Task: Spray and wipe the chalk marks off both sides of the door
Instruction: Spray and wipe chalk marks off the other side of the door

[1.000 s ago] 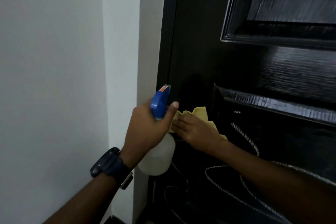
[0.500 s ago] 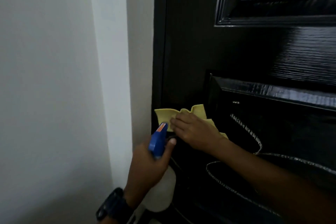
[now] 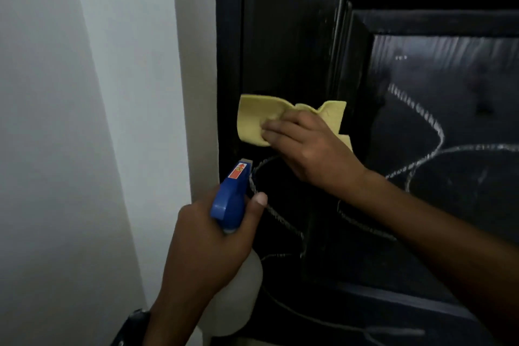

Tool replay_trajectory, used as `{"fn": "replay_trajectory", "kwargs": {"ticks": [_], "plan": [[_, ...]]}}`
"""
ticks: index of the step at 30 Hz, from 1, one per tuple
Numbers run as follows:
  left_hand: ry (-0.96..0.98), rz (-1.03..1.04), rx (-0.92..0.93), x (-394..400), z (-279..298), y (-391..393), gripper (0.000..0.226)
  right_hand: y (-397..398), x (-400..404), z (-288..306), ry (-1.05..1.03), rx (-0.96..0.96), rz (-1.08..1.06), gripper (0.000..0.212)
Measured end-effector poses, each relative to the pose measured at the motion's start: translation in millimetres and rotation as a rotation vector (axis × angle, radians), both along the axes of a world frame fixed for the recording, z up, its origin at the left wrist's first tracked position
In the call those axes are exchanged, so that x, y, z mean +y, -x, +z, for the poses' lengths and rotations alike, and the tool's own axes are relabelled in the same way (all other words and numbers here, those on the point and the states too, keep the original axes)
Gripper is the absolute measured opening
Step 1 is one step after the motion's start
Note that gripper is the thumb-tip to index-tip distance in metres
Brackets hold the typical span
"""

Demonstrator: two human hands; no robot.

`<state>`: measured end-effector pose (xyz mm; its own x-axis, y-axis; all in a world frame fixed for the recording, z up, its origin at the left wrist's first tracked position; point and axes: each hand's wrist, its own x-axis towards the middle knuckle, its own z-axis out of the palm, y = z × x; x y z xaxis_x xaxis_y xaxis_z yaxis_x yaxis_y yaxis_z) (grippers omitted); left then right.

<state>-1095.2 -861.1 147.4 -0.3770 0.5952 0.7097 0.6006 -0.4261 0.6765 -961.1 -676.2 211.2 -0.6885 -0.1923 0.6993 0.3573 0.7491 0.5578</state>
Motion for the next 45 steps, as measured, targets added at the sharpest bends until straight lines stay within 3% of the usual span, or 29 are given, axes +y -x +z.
{"fn": "replay_trajectory", "kwargs": {"ticks": [5, 9, 11, 13, 15, 18, 20, 22, 25, 28, 30, 33, 38, 42, 45], "plan": [[0.045, 0.043, 0.024, 20, -28, 0, 0.041, 7, -18, -78, 0.131, 0.097, -0.085, 0.032], [0.040, -0.030, -0.049, 10, -41, -10, 0.034, -17, -42, -151, 0.189, -0.201, -0.212, 0.025], [0.071, -0.020, -0.104, -4, -42, -11, 0.037, -31, -49, -143, 0.263, -0.186, -0.304, 0.025], [0.092, 0.013, -0.092, -16, -41, -9, 0.043, -37, -54, -99, 0.381, 0.073, -0.299, 0.022], [0.093, 0.029, -0.083, -24, -40, -6, 0.046, -36, -58, -44, 0.356, 0.353, -0.320, 0.019], [0.101, 0.002, -0.094, -31, -41, 0, 0.049, -27, -77, 32, 0.441, 0.809, -0.127, 0.018], [0.117, -0.017, -0.110, -33, -44, 5, 0.056, -13, -85, 62, 0.429, 0.977, -0.002, 0.025], [0.118, -0.020, -0.125, -33, -46, 11, 0.057, 2, -85, 68, 0.424, 1.014, 0.081, 0.027], [0.110, -0.006, -0.165, -33, -48, 16, 0.050, 32, -74, 40, 0.356, 0.823, 0.045, 0.029], [0.108, 0.010, -0.185, -29, -52, 17, 0.049, 59, -46, -12, 0.208, 0.464, -0.281, 0.051], [0.096, 0.021, -0.172, -26, -58, 17, 0.045, 74, -33, -55, 0.170, 0.325, -0.442, 0.066], [0.085, 0.021, -0.180, -17, -68, 21, 0.045, 81, -28, -132, 0.139, 0.218, -0.490, 0.069], [0.092, 0.035, -0.187, -5, -82, 26, 0.030, 56, -22, -254, 0.035, -0.219, -0.538, 0.080], [0.052, 0.019, -0.185, -10, -79, 23, 0.023, 51, -25, -239, 0.074, -0.243, -0.508, 0.077], [0.029, -0.004, -0.194, -13, -79, 21, 0.034, 50, -29, -150, 0.055, 0.069, -0.490, 0.065]]}}
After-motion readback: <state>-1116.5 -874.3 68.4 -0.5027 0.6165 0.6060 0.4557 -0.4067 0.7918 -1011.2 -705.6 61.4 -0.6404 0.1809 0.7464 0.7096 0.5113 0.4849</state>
